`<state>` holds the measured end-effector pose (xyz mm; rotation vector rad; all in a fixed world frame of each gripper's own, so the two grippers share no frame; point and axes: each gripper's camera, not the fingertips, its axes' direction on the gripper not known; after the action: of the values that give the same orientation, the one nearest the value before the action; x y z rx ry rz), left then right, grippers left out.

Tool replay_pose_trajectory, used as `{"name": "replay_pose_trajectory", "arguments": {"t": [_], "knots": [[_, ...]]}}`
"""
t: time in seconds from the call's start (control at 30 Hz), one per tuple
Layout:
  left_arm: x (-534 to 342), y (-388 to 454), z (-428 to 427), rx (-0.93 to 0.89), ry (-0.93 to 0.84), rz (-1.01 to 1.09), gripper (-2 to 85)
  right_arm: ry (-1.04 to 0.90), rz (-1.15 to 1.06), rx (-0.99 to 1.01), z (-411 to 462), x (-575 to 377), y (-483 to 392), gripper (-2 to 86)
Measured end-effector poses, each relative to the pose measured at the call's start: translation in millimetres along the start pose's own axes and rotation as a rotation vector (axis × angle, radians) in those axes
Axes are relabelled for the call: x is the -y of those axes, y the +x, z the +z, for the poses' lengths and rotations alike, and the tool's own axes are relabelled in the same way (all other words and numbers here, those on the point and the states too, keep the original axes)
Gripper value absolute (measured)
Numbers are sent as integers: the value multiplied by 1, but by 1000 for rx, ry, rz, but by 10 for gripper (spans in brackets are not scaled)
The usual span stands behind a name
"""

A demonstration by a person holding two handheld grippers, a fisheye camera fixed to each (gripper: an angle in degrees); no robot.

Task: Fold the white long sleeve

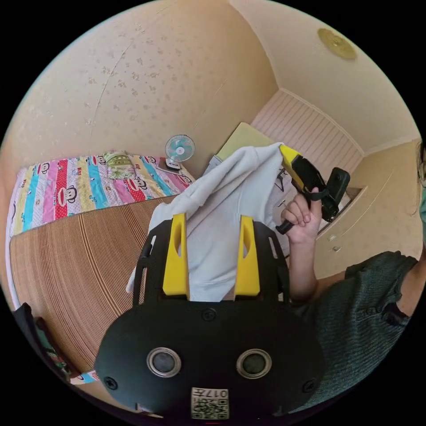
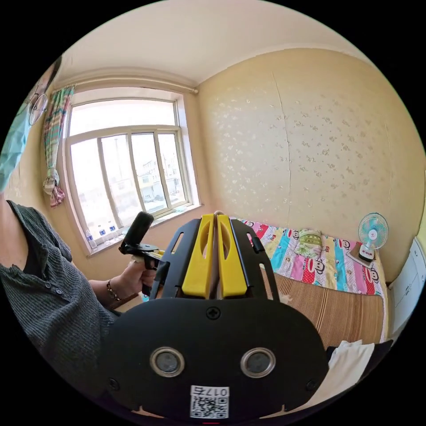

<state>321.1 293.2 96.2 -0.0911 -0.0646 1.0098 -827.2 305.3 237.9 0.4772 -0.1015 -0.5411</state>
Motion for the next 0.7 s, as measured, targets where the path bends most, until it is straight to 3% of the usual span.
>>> {"name": "replay_pose_trajectory", "arguments": {"t": [0.1,0.2,0.4,0.57,0.7], "knots": [[-8,17,-9,157,43,65,164,19,41,82,-10,-2,14,10],[-9,24,12,239,-25,122,171,63,3,222,-15,-1,14,10],[-4,-1,19,56,2,111,169,121,-91,394,-39,8,19,11],[8,-30,29,-280,-168,169,118,174,-124,459,-72,9,36,13],[7,-32,-6,-259,-42,209,156,250,-102,545,-97,5,56,13]]}}
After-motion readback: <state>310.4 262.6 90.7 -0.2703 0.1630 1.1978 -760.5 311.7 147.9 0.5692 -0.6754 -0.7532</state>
